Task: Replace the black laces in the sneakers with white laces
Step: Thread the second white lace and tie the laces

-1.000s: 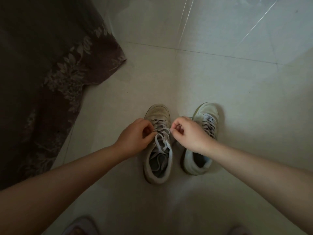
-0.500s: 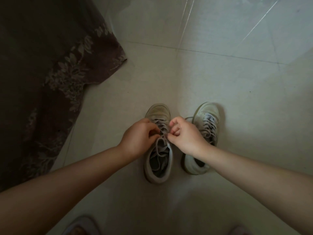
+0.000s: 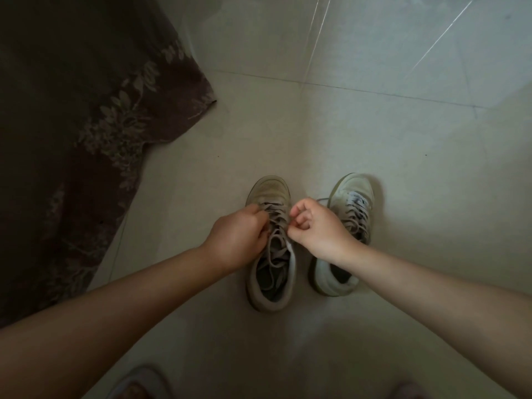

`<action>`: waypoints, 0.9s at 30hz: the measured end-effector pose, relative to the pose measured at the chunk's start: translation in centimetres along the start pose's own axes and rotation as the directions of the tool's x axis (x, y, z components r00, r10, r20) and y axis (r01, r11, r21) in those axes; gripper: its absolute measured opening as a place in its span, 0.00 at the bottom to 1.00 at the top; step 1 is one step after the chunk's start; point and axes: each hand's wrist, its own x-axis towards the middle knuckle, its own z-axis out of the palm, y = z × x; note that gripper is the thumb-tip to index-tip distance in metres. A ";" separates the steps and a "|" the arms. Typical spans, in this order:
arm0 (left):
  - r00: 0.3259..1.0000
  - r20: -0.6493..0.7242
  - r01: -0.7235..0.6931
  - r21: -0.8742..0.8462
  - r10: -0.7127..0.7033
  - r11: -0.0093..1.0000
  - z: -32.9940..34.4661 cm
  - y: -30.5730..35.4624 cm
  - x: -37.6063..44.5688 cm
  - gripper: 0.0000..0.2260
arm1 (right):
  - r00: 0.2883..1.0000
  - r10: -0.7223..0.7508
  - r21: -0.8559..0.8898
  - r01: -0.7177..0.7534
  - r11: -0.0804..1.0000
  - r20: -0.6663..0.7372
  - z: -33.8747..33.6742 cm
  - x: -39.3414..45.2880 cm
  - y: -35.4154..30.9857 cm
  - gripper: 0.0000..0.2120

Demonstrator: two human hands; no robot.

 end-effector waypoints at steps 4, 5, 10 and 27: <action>0.991 -0.072 0.104 -0.148 -0.116 0.984 0.5 -0.7 -0.4 0.05 | 1.000 -0.020 -0.124 0.021 0.992 0.011 -0.5 -0.3 -0.1 0.09; 0.983 -0.080 0.147 -0.205 -0.167 0.968 0.7 -1.0 -0.5 0.04 | 1.000 -0.013 -0.116 0.014 0.993 0.010 -0.6 -0.4 -0.1 0.09; 0.976 -0.061 0.179 -0.332 -0.210 0.926 1.3 -1.4 -0.6 0.03 | 1.000 -0.025 -0.128 0.026 0.991 0.010 -0.3 -0.6 -0.2 0.07; 0.981 -0.013 0.175 -0.384 -0.195 0.907 1.4 -1.1 -0.3 0.04 | 0.998 0.044 -0.121 -0.038 0.992 0.050 -0.1 -0.6 0.0 0.10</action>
